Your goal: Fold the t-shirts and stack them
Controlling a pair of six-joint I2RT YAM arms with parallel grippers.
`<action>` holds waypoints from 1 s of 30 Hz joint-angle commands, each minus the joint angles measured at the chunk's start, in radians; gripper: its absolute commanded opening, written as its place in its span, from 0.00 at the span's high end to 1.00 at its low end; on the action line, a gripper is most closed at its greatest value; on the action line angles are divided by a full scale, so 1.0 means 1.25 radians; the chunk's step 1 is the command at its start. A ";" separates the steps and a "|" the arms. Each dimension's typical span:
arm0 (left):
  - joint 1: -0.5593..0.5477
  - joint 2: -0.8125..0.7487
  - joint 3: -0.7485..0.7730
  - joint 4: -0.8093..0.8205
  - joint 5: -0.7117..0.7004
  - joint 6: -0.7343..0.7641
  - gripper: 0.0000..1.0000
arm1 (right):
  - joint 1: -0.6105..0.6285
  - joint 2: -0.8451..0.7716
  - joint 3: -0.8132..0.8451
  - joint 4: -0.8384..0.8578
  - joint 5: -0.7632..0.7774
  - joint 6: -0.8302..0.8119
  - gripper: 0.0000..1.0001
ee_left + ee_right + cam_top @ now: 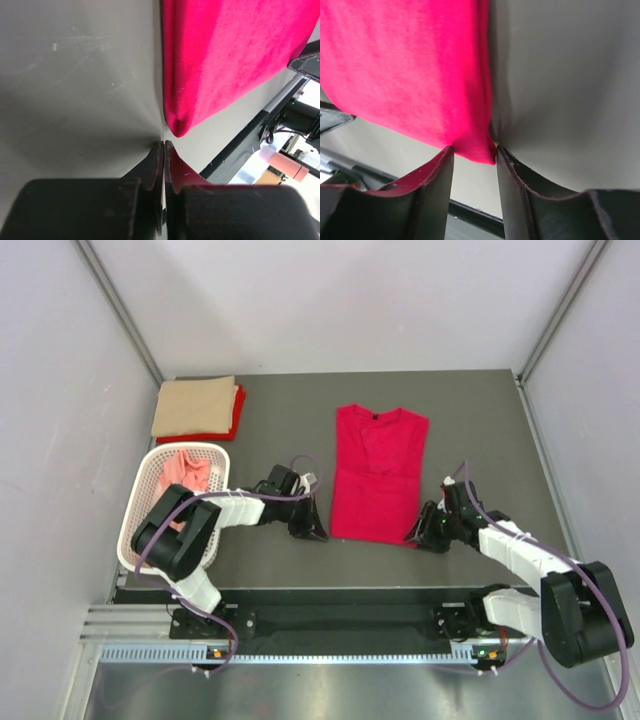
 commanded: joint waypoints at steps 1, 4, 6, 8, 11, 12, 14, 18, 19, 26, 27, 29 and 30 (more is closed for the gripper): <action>-0.003 -0.010 -0.013 -0.003 -0.032 0.006 1.00 | 0.008 -0.041 -0.024 -0.058 0.090 -0.002 0.60; -0.004 -0.018 -0.019 -0.002 -0.033 -0.001 1.00 | 0.008 -0.059 -0.034 -0.075 0.106 -0.002 0.61; -0.004 -0.022 -0.024 0.000 -0.032 -0.008 1.00 | 0.008 -0.059 -0.037 -0.073 0.102 -0.001 0.64; -0.007 -0.026 -0.026 0.001 -0.029 -0.015 1.00 | 0.008 -0.052 -0.035 -0.073 0.101 -0.002 0.67; -0.008 -0.041 -0.027 -0.002 -0.028 -0.032 1.00 | 0.007 -0.048 -0.026 -0.061 0.086 -0.004 0.65; -0.008 -0.058 -0.027 -0.004 -0.039 -0.034 0.87 | 0.007 -0.052 -0.025 -0.058 0.084 -0.004 0.63; -0.008 -0.078 -0.026 -0.006 -0.045 -0.043 0.76 | 0.007 -0.059 -0.020 -0.059 0.081 0.001 0.59; -0.008 -0.110 -0.018 0.018 -0.043 -0.058 0.59 | 0.007 -0.054 -0.016 -0.058 0.076 0.001 0.57; -0.008 -0.107 -0.016 0.023 -0.026 -0.061 0.57 | 0.007 -0.048 -0.016 -0.054 0.072 -0.001 0.57; -0.008 -0.048 0.001 0.082 0.004 -0.067 0.55 | 0.004 -0.026 -0.031 -0.026 0.069 0.001 0.61; -0.009 -0.032 -0.002 0.096 0.009 -0.071 0.55 | 0.003 -0.028 -0.034 -0.024 0.069 0.001 0.62; -0.010 -0.008 0.004 0.116 0.015 -0.071 0.55 | -0.002 -0.032 -0.034 -0.021 0.072 0.002 0.64; -0.010 0.000 0.006 0.115 0.015 -0.069 0.55 | -0.001 -0.033 -0.031 -0.022 0.072 -0.004 0.64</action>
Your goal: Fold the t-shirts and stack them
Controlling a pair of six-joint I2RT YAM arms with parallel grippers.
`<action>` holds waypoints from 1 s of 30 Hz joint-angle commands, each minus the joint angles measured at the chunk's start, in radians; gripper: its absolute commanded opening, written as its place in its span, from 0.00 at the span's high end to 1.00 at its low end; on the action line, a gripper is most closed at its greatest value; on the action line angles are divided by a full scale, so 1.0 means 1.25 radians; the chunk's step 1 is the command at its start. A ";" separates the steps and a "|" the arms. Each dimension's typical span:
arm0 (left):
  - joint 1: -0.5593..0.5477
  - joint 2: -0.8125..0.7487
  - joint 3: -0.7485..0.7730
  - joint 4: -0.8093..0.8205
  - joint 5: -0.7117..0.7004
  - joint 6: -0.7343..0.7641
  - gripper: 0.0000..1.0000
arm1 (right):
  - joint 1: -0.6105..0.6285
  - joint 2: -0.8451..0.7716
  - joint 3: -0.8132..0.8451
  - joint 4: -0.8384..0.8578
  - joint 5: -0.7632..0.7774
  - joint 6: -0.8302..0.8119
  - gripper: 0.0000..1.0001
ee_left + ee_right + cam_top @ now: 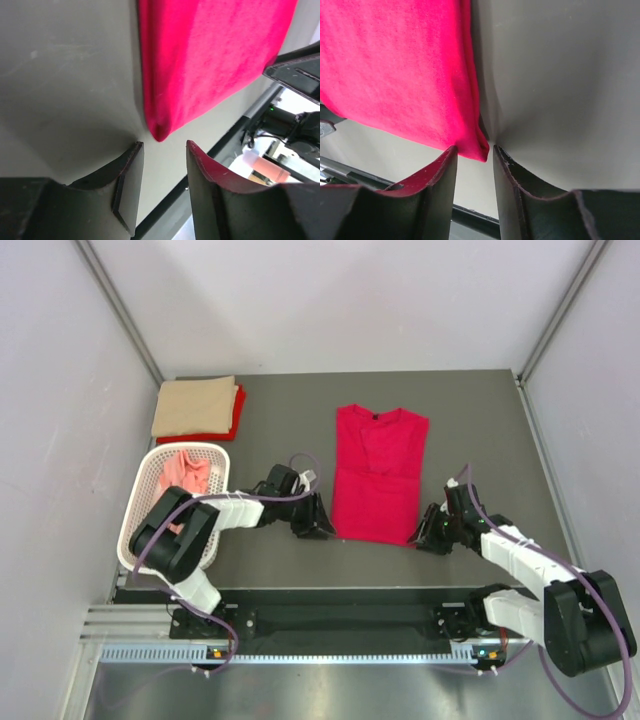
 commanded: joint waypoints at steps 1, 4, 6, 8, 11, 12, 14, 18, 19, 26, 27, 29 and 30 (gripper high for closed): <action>-0.004 0.033 0.025 0.057 0.024 -0.001 0.55 | -0.002 0.016 -0.010 -0.005 0.034 -0.013 0.65; -0.007 0.053 0.028 0.052 0.024 0.003 0.56 | -0.013 0.025 -0.004 -0.005 0.031 -0.020 0.67; -0.007 0.063 0.026 0.045 0.022 0.006 0.58 | -0.018 0.028 -0.004 -0.005 0.031 -0.025 0.68; -0.007 0.062 0.025 0.039 0.018 0.012 0.60 | -0.022 0.035 0.000 -0.005 0.031 -0.029 0.73; -0.007 0.060 0.024 0.022 0.009 0.022 0.73 | -0.024 0.041 0.002 -0.007 0.029 -0.039 0.90; -0.008 0.060 0.024 0.019 0.011 0.022 0.80 | -0.024 0.038 0.001 -0.008 0.029 -0.039 0.94; -0.009 0.056 0.025 0.014 0.017 0.025 1.00 | -0.026 0.032 0.000 -0.015 0.029 -0.040 1.00; -0.012 0.028 0.028 -0.022 0.008 0.036 1.00 | -0.026 -0.003 -0.006 -0.043 0.038 -0.046 1.00; -0.015 0.019 0.025 -0.022 0.007 0.031 1.00 | -0.026 -0.019 -0.009 -0.048 0.038 -0.046 1.00; -0.057 -0.039 0.009 -0.044 -0.030 -0.027 1.00 | -0.024 -0.070 -0.015 -0.088 0.037 -0.038 1.00; -0.063 -0.046 0.004 -0.048 -0.040 -0.032 1.00 | -0.026 -0.075 -0.015 -0.092 0.037 -0.041 1.00; -0.066 -0.061 0.002 -0.063 -0.052 -0.045 1.00 | -0.026 -0.093 -0.007 -0.114 0.042 -0.044 1.00; -0.067 -0.066 0.001 -0.069 -0.062 -0.049 1.00 | -0.026 -0.099 -0.005 -0.124 0.044 -0.046 1.00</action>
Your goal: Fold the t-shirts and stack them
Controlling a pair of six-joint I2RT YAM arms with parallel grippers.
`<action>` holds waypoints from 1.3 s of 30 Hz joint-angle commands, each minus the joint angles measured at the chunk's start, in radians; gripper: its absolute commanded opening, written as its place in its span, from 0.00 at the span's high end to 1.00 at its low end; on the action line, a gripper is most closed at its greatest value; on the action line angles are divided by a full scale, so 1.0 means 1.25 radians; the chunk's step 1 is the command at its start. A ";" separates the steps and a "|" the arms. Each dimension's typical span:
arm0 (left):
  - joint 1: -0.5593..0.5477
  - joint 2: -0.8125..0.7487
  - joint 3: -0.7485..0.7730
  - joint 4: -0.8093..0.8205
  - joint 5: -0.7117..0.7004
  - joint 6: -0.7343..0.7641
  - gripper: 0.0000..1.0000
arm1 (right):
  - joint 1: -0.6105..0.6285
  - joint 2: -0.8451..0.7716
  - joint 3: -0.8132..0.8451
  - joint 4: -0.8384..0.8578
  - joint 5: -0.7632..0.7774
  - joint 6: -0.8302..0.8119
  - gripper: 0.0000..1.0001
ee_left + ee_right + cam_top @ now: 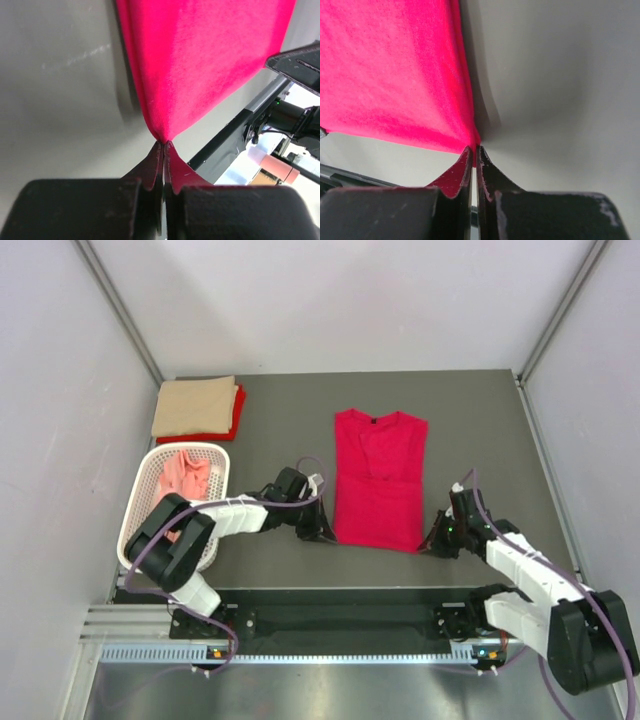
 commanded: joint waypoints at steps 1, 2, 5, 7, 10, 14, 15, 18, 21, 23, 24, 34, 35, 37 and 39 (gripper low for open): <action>-0.003 -0.047 -0.011 -0.038 -0.037 -0.027 1.00 | -0.007 -0.044 0.012 -0.058 0.024 -0.015 1.00; -0.004 -0.057 -0.005 -0.055 -0.043 -0.028 1.00 | -0.006 -0.050 0.022 -0.069 0.027 -0.016 1.00; -0.004 -0.071 0.017 -0.082 -0.062 -0.022 1.00 | -0.007 -0.075 0.046 -0.095 0.040 -0.018 1.00; -0.004 -0.078 0.031 -0.100 -0.064 -0.021 1.00 | -0.007 -0.082 0.061 -0.107 0.041 -0.018 1.00; -0.003 -0.086 0.040 -0.108 -0.060 -0.024 1.00 | -0.006 -0.086 0.075 -0.115 0.042 -0.019 1.00; -0.004 -0.111 0.053 -0.124 -0.075 -0.027 1.00 | -0.004 -0.092 0.090 -0.122 0.042 -0.021 1.00; -0.004 -0.114 0.056 -0.130 -0.080 -0.026 1.00 | -0.005 -0.093 0.091 -0.124 0.043 -0.022 1.00; -0.004 -0.121 0.068 -0.146 -0.085 -0.024 1.00 | -0.006 -0.092 0.104 -0.129 0.052 -0.027 1.00; -0.004 -0.122 0.094 -0.161 -0.092 -0.026 1.00 | -0.006 -0.085 0.129 -0.140 0.063 -0.030 1.00; -0.003 -0.118 0.124 -0.184 -0.101 -0.018 1.00 | -0.006 -0.081 0.151 -0.147 0.073 -0.029 1.00; -0.002 -0.117 0.135 -0.194 -0.107 -0.016 1.00 | -0.006 -0.081 0.159 -0.151 0.079 -0.030 1.00; 0.031 -0.057 0.296 -0.264 -0.154 0.009 1.00 | -0.007 0.006 0.344 -0.171 0.170 -0.042 1.00; 0.039 -0.029 0.342 -0.271 -0.145 0.016 1.00 | -0.009 0.022 0.363 -0.172 0.172 -0.048 1.00; 0.052 0.014 0.395 -0.292 -0.146 0.034 1.00 | -0.009 0.075 0.418 -0.164 0.177 -0.057 1.00; 0.067 0.045 0.473 -0.306 -0.154 0.046 1.00 | -0.014 0.133 0.459 -0.160 0.180 -0.065 1.00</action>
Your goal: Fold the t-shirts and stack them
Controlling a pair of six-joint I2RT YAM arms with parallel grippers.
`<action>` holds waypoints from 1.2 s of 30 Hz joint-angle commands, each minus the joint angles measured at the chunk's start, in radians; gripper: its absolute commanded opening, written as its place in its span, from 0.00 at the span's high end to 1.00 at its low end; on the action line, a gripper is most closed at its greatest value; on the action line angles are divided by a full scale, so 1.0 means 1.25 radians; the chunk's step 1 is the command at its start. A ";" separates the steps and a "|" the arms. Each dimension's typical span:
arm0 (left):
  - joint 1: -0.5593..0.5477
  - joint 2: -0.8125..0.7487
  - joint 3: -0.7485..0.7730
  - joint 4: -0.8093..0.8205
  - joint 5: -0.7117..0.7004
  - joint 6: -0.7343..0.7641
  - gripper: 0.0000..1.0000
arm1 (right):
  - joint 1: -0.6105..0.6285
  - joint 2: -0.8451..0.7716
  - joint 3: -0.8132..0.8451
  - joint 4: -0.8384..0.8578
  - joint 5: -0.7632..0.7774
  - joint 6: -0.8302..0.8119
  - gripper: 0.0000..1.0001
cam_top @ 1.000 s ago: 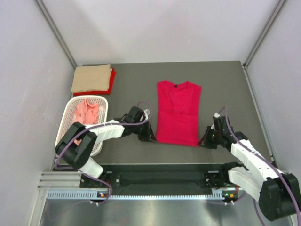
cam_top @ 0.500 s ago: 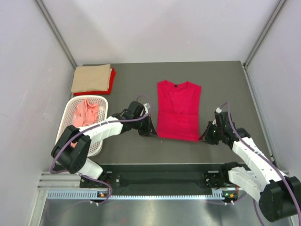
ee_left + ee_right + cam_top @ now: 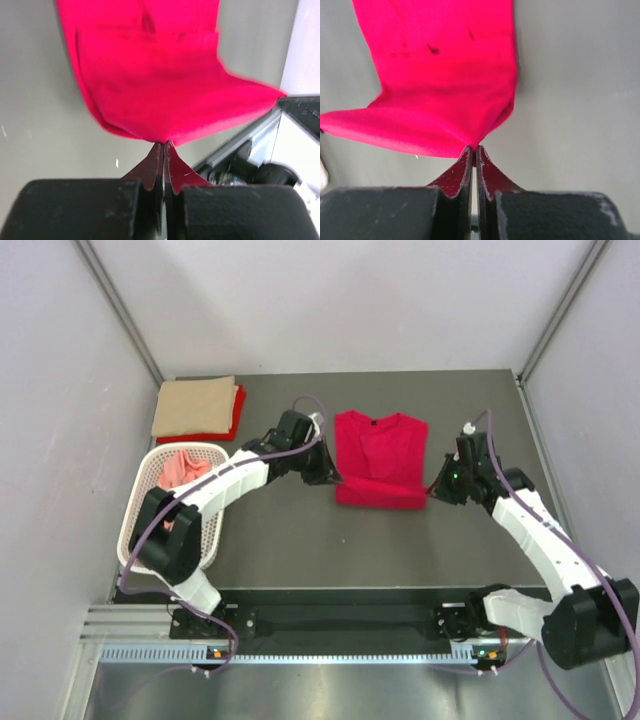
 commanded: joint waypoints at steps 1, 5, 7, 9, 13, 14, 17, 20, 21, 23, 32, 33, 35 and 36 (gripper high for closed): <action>0.031 0.051 0.119 -0.026 -0.013 0.040 1.00 | -0.012 0.079 0.118 0.021 0.037 -0.031 1.00; 0.069 0.149 0.257 -0.029 0.007 0.048 1.00 | -0.025 0.193 0.235 0.025 0.040 -0.056 1.00; 0.079 0.201 0.330 -0.026 0.014 0.056 1.00 | -0.032 0.255 0.296 0.031 0.040 -0.063 1.00; 0.093 0.237 0.378 -0.015 0.031 0.059 1.00 | -0.038 0.318 0.339 0.033 0.040 -0.073 1.00; 0.116 0.342 0.477 0.015 0.068 0.057 1.00 | -0.055 0.425 0.461 0.037 0.031 -0.088 1.00; 0.126 0.358 0.504 0.024 0.073 0.052 1.00 | -0.064 0.446 0.479 0.037 0.026 -0.091 1.00; 0.146 0.417 0.550 0.074 0.100 0.044 1.00 | -0.082 0.522 0.548 0.044 0.003 -0.100 1.00; 0.168 0.475 0.593 0.127 0.126 0.027 1.00 | -0.092 0.580 0.601 0.060 -0.002 -0.105 1.00; 0.173 0.489 0.600 0.148 0.136 0.006 1.00 | -0.094 0.608 0.626 0.074 -0.014 -0.106 1.00; 0.187 0.530 0.623 0.203 0.158 -0.012 1.00 | -0.103 0.642 0.657 0.078 -0.028 -0.111 1.00; 0.206 0.693 0.772 0.338 0.203 -0.045 1.00 | -0.126 0.787 0.754 0.139 -0.076 -0.105 1.00; 0.206 0.704 0.785 0.339 0.200 -0.044 1.00 | -0.129 0.802 0.762 0.146 -0.080 -0.104 1.00; 0.211 0.737 0.817 0.341 0.198 -0.043 1.00 | -0.135 0.816 0.767 0.160 -0.085 -0.100 1.00; 0.212 0.747 0.825 0.349 0.201 -0.049 1.00 | -0.136 0.828 0.775 0.164 -0.085 -0.100 1.00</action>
